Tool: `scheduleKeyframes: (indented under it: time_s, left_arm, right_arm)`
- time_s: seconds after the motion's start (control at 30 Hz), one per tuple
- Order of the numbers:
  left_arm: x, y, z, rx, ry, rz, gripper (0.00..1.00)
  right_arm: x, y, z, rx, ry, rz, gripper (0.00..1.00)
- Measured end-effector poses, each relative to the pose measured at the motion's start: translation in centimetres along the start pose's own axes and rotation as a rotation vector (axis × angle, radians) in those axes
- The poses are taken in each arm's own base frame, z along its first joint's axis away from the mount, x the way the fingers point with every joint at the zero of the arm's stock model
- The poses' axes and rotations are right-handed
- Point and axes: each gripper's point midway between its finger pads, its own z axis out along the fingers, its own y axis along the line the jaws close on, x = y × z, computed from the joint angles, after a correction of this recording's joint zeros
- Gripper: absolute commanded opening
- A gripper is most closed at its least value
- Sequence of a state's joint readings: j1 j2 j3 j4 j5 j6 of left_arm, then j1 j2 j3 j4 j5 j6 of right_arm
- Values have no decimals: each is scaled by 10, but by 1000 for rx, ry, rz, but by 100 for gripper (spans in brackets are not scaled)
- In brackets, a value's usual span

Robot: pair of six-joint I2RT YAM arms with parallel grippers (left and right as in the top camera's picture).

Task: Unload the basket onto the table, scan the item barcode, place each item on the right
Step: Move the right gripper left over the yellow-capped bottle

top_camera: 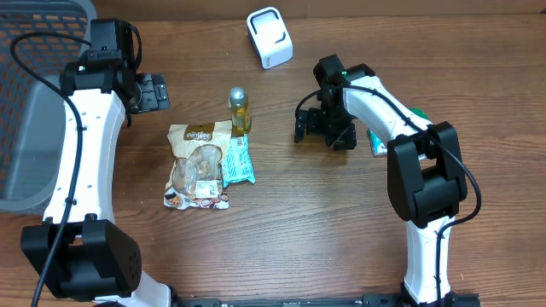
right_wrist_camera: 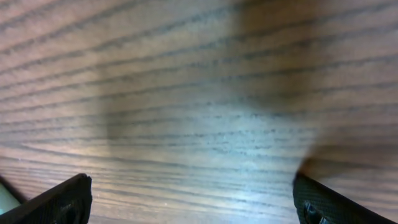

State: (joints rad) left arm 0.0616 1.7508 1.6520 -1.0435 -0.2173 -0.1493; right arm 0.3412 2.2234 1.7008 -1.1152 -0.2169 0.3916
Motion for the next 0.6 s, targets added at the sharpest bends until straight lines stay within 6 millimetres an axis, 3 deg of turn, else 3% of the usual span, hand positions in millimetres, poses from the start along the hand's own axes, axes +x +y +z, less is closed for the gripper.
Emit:
scheduleKeyframes:
  time_s: [0.27, 0.37, 0.6]
  left_arm:
    - [0, 0, 0, 0, 0, 0, 100]
    - [0, 0, 0, 0, 0, 0, 100]
    - [0, 0, 0, 0, 0, 0, 100]
  right_arm:
    - [8, 2, -8, -6, 14, -1, 100]
    - [9, 12, -30, -30, -34, -23, 100]
    - [26, 50, -102, -116, -192, -124, 100]
